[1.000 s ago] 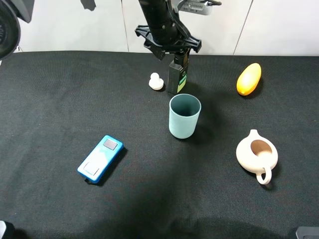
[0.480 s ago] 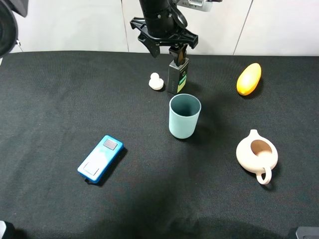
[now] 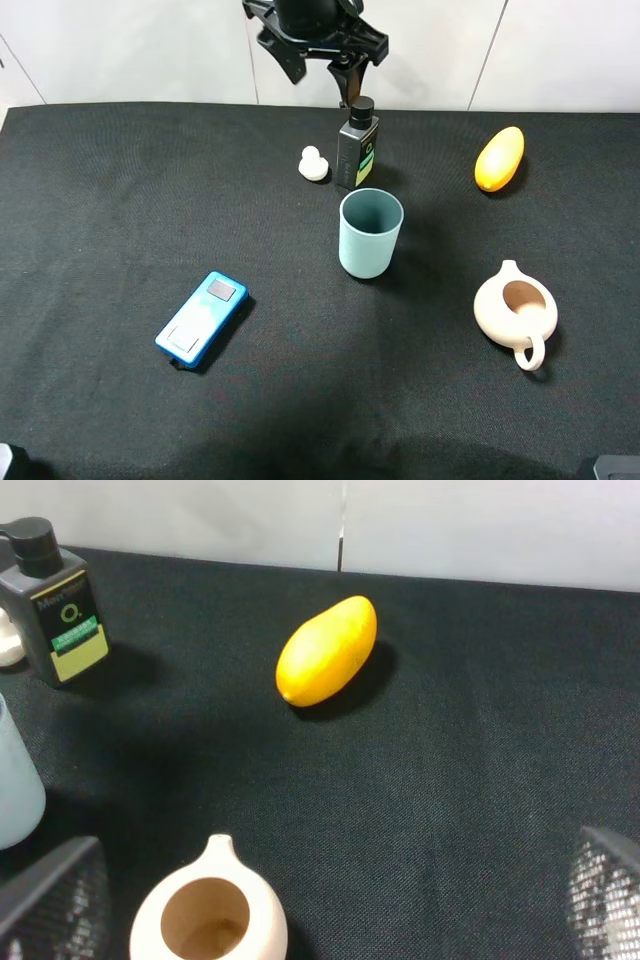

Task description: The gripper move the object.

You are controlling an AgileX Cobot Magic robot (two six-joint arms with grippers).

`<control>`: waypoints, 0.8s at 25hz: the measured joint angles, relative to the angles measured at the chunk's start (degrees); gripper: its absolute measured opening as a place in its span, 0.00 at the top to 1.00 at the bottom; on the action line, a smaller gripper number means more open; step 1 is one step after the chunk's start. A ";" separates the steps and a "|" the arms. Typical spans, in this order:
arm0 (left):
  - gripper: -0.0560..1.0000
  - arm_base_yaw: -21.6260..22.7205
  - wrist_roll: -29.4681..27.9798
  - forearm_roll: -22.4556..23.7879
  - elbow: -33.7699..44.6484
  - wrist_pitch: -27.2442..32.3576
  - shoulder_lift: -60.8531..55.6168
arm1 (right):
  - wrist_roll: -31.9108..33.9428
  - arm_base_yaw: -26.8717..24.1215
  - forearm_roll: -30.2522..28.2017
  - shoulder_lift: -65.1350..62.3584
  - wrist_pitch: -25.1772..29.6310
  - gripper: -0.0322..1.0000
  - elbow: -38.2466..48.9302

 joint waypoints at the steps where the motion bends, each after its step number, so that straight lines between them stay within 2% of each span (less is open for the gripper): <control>1: 0.08 0.00 0.07 -0.01 0.00 0.06 -0.06 | 0.00 0.00 0.00 0.00 0.00 0.30 0.00; 6: 0.02 0.00 0.92 0.06 0.00 0.21 -1.33 | 0.00 0.00 0.00 0.00 0.00 0.30 0.00; 20: 0.01 0.00 2.71 -0.11 0.00 0.37 -11.02 | 0.00 0.00 0.00 0.00 0.00 0.30 0.00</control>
